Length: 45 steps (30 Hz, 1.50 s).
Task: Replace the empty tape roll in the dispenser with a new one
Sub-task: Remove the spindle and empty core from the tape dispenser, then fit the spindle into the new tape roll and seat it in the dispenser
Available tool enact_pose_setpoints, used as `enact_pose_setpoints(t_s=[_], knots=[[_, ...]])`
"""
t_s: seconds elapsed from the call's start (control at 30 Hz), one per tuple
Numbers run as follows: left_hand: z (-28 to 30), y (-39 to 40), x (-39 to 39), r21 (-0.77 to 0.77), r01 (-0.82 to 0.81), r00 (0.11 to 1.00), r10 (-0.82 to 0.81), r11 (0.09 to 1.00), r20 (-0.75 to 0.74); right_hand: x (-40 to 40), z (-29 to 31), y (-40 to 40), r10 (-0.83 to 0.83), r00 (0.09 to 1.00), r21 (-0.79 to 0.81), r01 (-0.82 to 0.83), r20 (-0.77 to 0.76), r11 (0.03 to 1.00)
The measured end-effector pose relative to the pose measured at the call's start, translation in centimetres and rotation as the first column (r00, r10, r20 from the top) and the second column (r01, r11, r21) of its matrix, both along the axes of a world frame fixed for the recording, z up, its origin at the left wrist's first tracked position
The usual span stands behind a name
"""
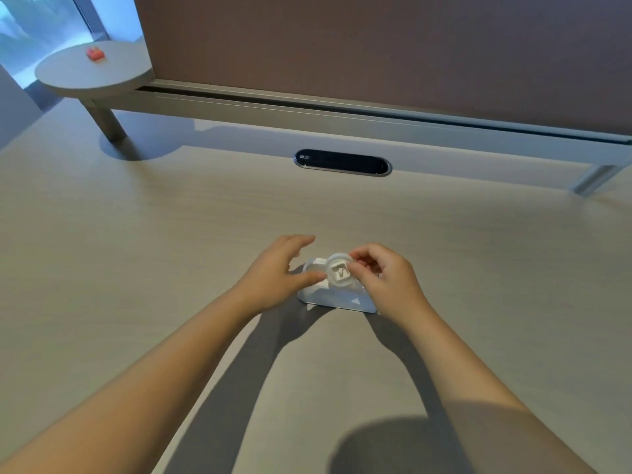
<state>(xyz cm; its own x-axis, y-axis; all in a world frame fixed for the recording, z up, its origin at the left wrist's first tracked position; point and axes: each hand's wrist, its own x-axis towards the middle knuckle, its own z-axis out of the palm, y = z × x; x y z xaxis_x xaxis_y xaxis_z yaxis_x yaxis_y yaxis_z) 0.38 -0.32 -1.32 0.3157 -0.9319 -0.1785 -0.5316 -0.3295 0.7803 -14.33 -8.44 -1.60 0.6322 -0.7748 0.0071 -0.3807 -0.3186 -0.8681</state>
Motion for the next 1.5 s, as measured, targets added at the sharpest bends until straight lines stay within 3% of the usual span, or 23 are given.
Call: enact_pose_setpoints(t_s=[0.1,0.4,0.67,0.97,1.1,1.27,1.5], knots=[[1.2,0.7,-1.4,-0.028,0.023,0.973,-0.029,0.999,-0.228,-0.5,0.7,1.0,0.018,0.995,0.095,-0.027,0.094,0.995],[-2.6,4.0,-4.1,-0.139,-0.029,0.884,-0.040,0.990,-0.466,-2.5,-2.8,5.2,0.024,0.979,0.193,-0.064,0.202,0.979],[-4.9,9.1,-7.0,-0.281,0.006,0.841,-0.157,0.960,-0.518,-4.4,-5.1,11.4,-0.072,0.939,0.120,0.033,0.336,0.992],[-3.9,11.0,-8.1,-0.304,-0.028,0.741,-0.184,0.952,-0.645,-5.8,-3.7,13.3,-0.107,0.945,-0.040,0.126,0.309,0.991],[-5.1,9.7,-8.6,-0.252,-0.155,0.711,-0.069,0.955,-0.700,-7.2,-4.5,11.8,-0.188,0.945,-0.062,0.211,0.269,0.975],[-6.8,6.9,-8.7,-0.216,-0.244,0.790,0.065,0.945,-0.609,-8.5,-6.3,8.7,-0.305,0.945,-0.061,0.313,0.119,0.948],[-7.5,3.6,-9.2,-0.239,-0.277,0.799,0.084,0.931,-0.596,-8.3,-8.1,5.5,-0.330,0.943,-0.219,0.315,-0.034,0.923]])
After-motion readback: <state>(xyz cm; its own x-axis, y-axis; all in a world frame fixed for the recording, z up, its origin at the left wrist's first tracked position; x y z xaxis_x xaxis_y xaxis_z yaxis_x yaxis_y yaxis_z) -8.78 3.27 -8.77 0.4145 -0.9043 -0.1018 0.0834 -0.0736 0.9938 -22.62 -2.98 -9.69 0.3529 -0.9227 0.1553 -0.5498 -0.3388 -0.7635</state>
